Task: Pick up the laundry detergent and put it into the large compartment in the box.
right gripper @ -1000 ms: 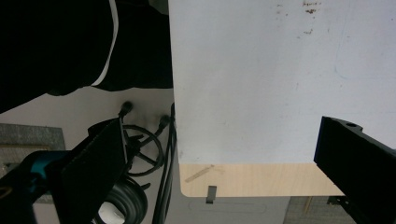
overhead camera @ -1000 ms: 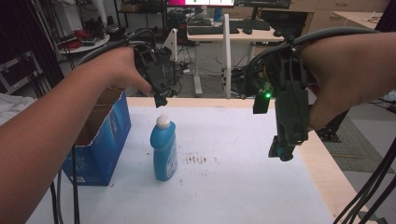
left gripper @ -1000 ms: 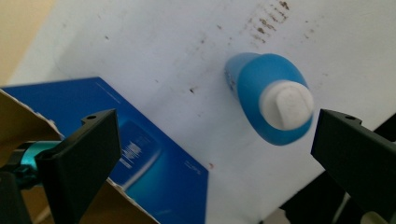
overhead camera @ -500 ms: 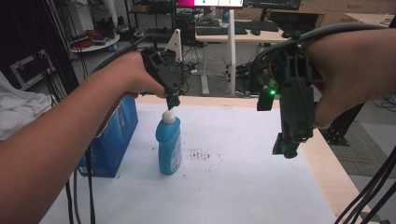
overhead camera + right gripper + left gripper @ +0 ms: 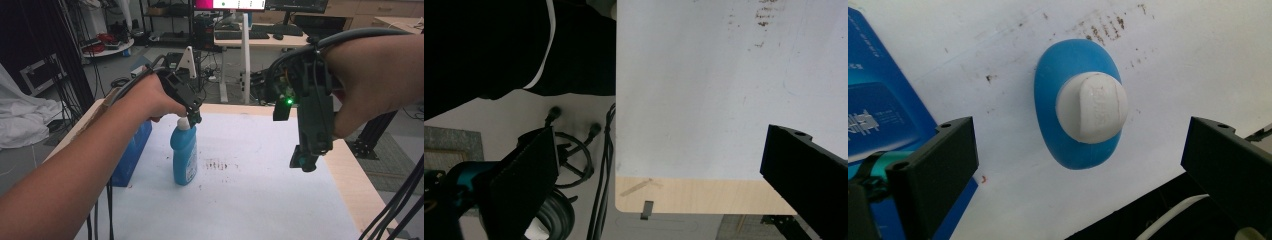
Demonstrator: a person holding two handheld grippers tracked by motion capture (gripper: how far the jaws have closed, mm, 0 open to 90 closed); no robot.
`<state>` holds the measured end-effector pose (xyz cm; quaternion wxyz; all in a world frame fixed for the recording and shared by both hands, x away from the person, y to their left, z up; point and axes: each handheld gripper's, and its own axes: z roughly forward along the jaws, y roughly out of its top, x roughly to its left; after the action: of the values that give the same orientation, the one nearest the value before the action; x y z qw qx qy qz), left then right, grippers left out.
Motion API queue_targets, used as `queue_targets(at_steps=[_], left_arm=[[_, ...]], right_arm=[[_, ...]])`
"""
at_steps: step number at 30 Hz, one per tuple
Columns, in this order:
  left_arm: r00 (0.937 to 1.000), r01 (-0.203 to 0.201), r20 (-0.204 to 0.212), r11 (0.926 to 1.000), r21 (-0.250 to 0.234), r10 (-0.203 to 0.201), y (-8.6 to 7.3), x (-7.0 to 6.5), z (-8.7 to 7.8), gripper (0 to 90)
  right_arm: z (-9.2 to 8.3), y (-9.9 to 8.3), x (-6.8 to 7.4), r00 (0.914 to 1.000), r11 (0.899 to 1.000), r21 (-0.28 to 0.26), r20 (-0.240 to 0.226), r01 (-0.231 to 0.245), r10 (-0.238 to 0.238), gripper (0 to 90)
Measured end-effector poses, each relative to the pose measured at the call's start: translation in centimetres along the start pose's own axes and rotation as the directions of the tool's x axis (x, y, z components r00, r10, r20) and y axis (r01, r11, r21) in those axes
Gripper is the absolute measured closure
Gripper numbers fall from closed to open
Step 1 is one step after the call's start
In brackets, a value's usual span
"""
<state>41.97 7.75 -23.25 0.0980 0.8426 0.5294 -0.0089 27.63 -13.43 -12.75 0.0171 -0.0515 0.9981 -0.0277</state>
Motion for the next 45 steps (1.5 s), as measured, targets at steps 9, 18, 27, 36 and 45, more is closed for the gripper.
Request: queue_targets(at_steps=[9, 18, 27, 36, 45], left_arm=[[0.9996, -0.011, 0.028, 0.9996, 0.027, 0.011, 0.2, -0.7, 1.5, 1.7], [0.9996, 0.027, 0.006, 0.9994, 0.021, -0.027, 0.5, -1.0, 2.5, 1.7], [0.9981, 0.06, 0.013, 0.9979, 0.022, -0.061, 0.4, -0.5, 3.9, 1.7], [0.998, 0.063, 0.002, 0.9977, 0.027, -0.063, 0.3, -0.4, 4.9, 1.7], [0.9984, 0.056, -0.005, 0.9978, 0.036, -0.056, 0.4, -0.5, 5.6, 1.7]], right_arm=[[0.3, 0.0, -0.1, 1.0, 1.0, -0.002, -0.005, 0.001, -0.001, 1.3], [0.7, -0.1, -0.1, 0.9999, 1.0, -0.005, -0.014, 0.0, 0.0, 1.3], [1.0, -0.3, -0.2, 0.9998, 1.0, -0.019, -0.016, 0.015, -0.015, 1.3], [1.1, -0.3, -0.3, 0.9998, 1.0, -0.023, -0.016, 0.013, -0.013, 1.3], [1.2, -0.1, -0.4, 0.9997, 1.0, -0.013, -0.022, 0.005, -0.005, 1.4]])
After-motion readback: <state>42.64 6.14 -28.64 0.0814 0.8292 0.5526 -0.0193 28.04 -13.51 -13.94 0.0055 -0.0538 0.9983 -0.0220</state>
